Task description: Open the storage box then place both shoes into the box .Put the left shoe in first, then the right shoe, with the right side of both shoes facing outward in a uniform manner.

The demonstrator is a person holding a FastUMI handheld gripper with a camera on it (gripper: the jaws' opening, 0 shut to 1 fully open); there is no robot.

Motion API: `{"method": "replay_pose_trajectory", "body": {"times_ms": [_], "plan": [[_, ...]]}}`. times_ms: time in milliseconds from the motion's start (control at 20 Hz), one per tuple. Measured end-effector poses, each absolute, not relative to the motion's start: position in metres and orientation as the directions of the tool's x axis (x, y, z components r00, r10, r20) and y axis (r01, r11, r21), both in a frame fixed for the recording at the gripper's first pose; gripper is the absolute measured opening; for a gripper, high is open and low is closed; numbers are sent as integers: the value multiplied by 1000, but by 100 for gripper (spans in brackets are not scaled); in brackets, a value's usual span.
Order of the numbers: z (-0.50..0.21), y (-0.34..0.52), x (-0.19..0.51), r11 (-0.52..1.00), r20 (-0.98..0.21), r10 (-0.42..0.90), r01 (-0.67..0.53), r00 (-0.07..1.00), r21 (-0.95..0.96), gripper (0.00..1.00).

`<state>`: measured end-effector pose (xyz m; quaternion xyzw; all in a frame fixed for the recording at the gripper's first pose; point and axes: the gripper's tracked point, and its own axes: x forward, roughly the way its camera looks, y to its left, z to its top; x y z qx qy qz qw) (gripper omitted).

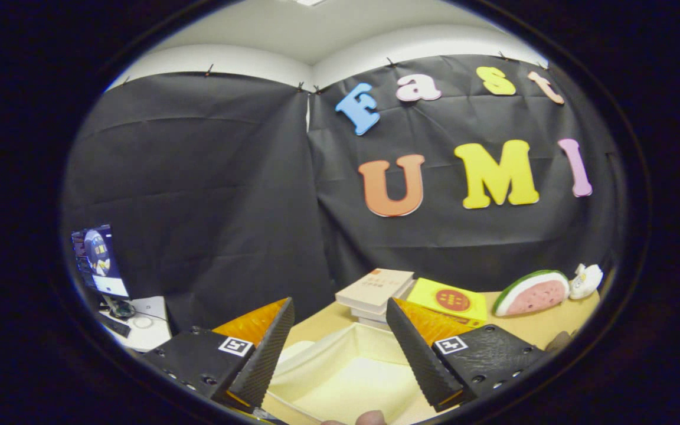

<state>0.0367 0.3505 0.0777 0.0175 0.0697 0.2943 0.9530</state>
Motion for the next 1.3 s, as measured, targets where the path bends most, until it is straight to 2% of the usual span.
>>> {"method": "replay_pose_trajectory", "body": {"times_ms": [300, 600, 1000, 1300], "plan": [[66, 174, 60, 936, -98, 352, -349, 931, 39, 96], [20, 54, 76, 979, -222, 189, -201, 957, -31, 96], [-91, 22, 98, 977, -508, 125, -196, 852, -87, 96], [-148, 31, 115, 980, -640, 130, -194, 758, -31, 96]]}}
